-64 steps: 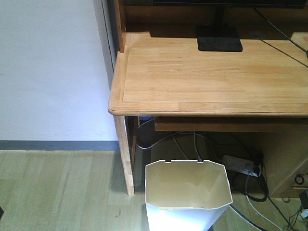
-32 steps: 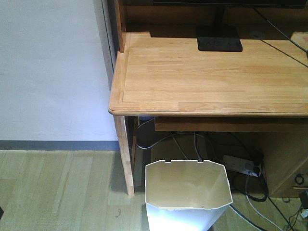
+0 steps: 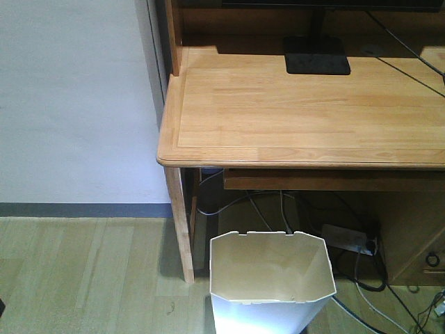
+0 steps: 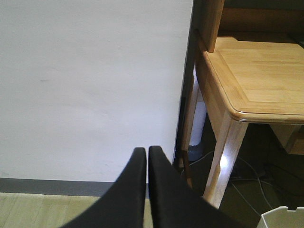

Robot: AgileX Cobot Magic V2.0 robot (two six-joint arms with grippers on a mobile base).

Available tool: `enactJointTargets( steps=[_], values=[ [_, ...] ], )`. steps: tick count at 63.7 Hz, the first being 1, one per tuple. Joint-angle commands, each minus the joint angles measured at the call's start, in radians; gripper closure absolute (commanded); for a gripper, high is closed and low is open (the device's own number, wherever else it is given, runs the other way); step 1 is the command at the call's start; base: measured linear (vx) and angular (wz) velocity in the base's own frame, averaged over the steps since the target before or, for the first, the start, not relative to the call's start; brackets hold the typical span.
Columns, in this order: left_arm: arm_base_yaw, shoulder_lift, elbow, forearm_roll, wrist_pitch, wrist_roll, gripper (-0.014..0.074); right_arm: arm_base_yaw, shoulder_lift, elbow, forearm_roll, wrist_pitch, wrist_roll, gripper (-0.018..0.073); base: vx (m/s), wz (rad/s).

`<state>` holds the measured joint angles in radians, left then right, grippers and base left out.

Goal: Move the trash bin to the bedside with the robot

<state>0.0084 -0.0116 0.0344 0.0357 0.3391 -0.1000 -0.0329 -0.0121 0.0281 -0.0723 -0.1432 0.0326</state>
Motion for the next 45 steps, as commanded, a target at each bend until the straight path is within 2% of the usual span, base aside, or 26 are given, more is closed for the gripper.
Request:
enactJointTargets(
  steps=[1,7,15,22,35,45],
  values=[
    [-0.001,0.018,0.003,-0.002,-0.073,-0.004,0.0603,-0.005,-0.011,0.004,0.004,-0.197,-0.002,0.0568,0.0,0.0],
    [-0.001,0.018,0.003,-0.002,-0.073,-0.004,0.0603,-0.005,-0.005,-0.022,0.042,-0.147,0.033,0.0568,0.0,0.0],
    [-0.001,0.018,0.003,-0.002,-0.073,-0.004,0.0603,-0.005,0.066,-0.127,0.045,0.003,0.044,0.0568,0.0,0.0],
    [-0.001,0.018,0.003,-0.002,-0.073,-0.004,0.0603,-0.005,0.193,-0.244,0.044,0.099,0.046,0.0568,0.0,0.0],
    [-0.001,0.018,0.003,-0.002,-0.073,-0.004,0.0603,-0.005,0.448,-0.448,0.051,0.356,0.055,0.0568,0.0,0.0],
    [-0.001,0.018,0.003,-0.002,-0.073,-0.004,0.0603,-0.005,0.574,-0.504,0.049,0.484,0.055,0.0568,0.0,0.0]
  ],
)
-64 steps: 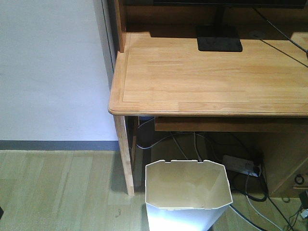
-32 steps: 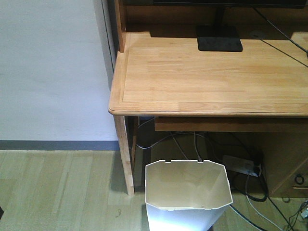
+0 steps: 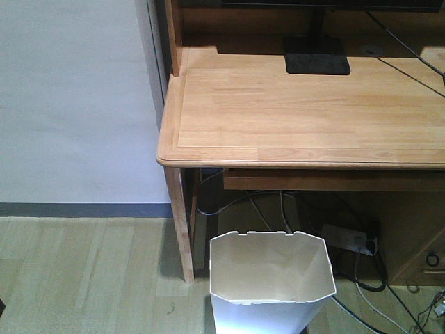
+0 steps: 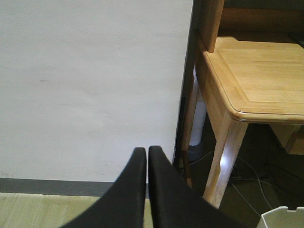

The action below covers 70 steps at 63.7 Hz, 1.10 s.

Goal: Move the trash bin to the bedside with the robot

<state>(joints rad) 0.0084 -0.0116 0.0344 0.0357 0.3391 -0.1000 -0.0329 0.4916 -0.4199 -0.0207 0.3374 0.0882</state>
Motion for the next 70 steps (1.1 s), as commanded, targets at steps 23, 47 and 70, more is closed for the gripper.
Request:
enactJointTargets(
  steps=[23,47,70],
  values=[
    [-0.001,0.018,0.003,-0.002,-0.073,-0.004,0.0603,-0.005,0.125,-0.056,-0.004,0.038,0.0,0.0558,0.0,0.0],
    [-0.001,0.018,0.003,-0.002,-0.073,-0.004,0.0603,0.017,0.125,-0.056,-0.038,0.122,-0.007,0.0251,0.0,0.0],
    [-0.001,0.018,0.003,-0.002,-0.073,-0.004,0.0603,0.017,0.125,-0.056,-0.038,0.11,-0.007,0.006,0.0,0.0]
  ],
)
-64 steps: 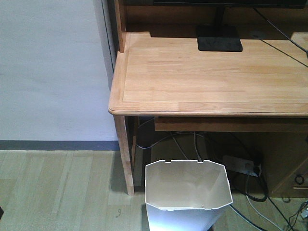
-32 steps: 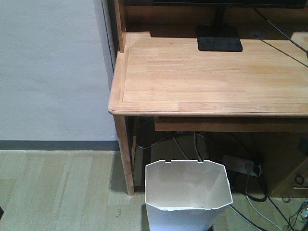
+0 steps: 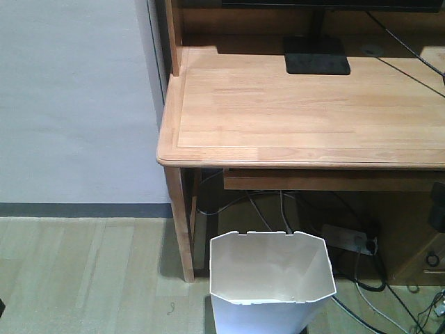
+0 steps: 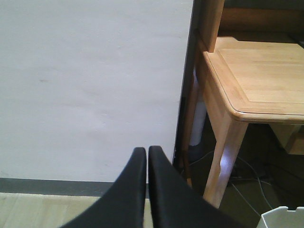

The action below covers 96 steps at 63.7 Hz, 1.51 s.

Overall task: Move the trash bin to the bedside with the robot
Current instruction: 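Lower the right gripper toward the rim of the white trash bin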

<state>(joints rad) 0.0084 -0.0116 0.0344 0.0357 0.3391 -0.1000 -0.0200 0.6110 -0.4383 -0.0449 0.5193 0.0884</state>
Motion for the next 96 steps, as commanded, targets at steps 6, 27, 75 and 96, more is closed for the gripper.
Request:
enactJointTargets(
  steps=[6,27,75,96],
  values=[
    [-0.001,0.018,0.003,-0.002,-0.073,-0.004,0.0603,0.004,0.006,-0.038,0.019,-0.07,0.008,0.006,0.0,0.0],
    [-0.001,0.018,0.003,-0.002,-0.073,-0.004,0.0603,0.002,0.22,-0.209,0.069,0.096,-0.037,0.006,0.0,0.0],
    [-0.001,0.018,0.003,-0.002,-0.073,-0.004,0.0603,-0.21,0.941,-0.375,0.442,0.032,-0.565,0.006,0.0,0.0],
    [-0.001,0.018,0.003,-0.002,-0.073,-0.004,0.0603,-0.208,1.266,-0.375,0.468,-0.182,-0.65,0.0057,0.0,0.0]
  ],
)
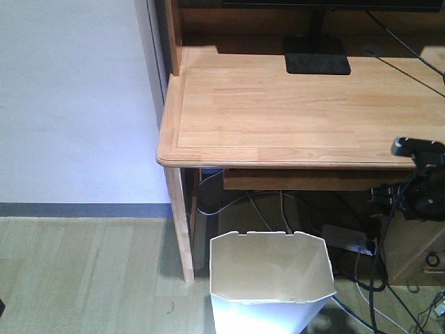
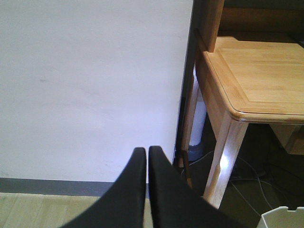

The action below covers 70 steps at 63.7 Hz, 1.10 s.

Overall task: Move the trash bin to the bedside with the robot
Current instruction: 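Lower the right gripper toward the rim of the white trash bin, then close the right gripper on the bin's rim farthest from the robot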

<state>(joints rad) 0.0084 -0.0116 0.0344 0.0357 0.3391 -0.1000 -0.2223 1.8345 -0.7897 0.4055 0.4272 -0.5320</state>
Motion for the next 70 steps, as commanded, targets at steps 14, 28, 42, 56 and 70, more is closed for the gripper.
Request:
enactJointTargets(
  steps=[14,28,42,56,70],
  values=[
    [-0.001,0.018,0.003,-0.002,-0.073,-0.004,0.0603,-0.005,0.268,-0.069,0.017,-0.139,-0.063,0.0056,0.0,0.0],
    [-0.001,0.018,0.003,-0.002,-0.073,-0.004,0.0603,-0.005,0.45,-0.197,0.016,-0.108,-0.068,0.0008,0.0,0.0],
    [-0.001,0.018,0.003,-0.002,-0.073,-0.004,0.0603,0.011,0.592,-0.286,0.069,-0.16,-0.126,-0.0013,0.0,0.0],
    [-0.001,0.018,0.003,-0.002,-0.073,-0.004,0.0603,0.08,0.732,-0.401,0.127,-0.181,-0.227,-0.0011,0.0,0.0],
    [-0.001,0.018,0.003,-0.002,-0.073,-0.004,0.0603,0.086,0.863,-0.53,0.16,-0.138,-0.233,-0.0011,0.0,0.0]
  ],
)
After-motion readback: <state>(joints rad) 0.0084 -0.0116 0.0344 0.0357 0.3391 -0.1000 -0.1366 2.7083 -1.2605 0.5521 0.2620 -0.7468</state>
